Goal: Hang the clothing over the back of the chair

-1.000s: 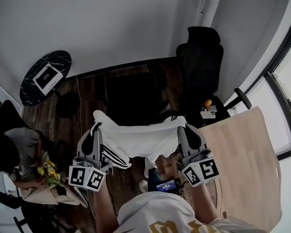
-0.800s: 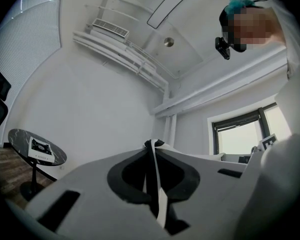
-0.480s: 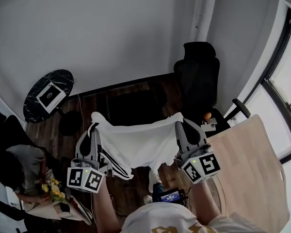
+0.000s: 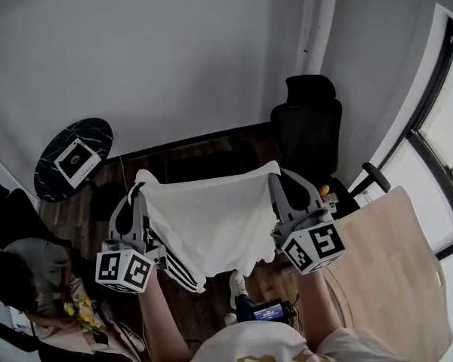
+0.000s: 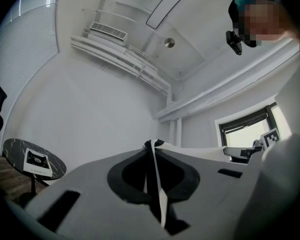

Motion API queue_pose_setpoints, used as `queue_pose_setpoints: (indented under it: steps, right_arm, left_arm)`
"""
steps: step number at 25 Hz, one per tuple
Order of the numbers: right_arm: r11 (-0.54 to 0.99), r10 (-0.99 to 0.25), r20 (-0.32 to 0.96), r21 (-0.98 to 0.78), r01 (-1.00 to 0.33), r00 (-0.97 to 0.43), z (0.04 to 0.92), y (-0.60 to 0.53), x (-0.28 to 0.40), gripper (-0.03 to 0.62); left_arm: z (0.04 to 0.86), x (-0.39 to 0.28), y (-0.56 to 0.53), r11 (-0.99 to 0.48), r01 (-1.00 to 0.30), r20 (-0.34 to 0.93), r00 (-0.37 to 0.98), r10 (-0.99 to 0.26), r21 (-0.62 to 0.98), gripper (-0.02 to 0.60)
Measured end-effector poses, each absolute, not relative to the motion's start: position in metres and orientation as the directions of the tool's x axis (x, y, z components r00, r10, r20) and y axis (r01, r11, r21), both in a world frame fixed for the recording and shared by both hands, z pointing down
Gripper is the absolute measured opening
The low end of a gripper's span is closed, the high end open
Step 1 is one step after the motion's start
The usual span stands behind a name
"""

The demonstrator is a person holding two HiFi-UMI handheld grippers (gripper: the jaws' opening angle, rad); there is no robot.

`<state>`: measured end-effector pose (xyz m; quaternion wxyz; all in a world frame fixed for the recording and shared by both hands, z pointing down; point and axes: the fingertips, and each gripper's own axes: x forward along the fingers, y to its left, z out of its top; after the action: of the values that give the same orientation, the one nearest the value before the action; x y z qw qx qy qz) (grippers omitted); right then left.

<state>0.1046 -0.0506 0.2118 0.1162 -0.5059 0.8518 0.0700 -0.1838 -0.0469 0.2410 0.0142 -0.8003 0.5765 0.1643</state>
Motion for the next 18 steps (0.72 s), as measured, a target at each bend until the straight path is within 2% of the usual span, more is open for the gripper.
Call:
queue_pose_setpoints:
  steps: [8, 18]
  right_arm:
    - [0.481, -0.847, -0.249, 0.015, -0.876, -0.469, 0.216, -0.117, 0.092, 0.02]
    - [0.474, -0.864, -0.124, 0.123, -0.872, -0.488, 0.269, -0.225, 0.074, 0.02]
  left_arm:
    - [0.256, -0.195, -0.109, -0.312, -0.939, -0.245, 0.272, -0.931, 0.144, 0.026]
    - [0.316, -0.21, -0.209, -0.271, -0.955, -0.074, 0.263, -0.962, 0.125, 0.026]
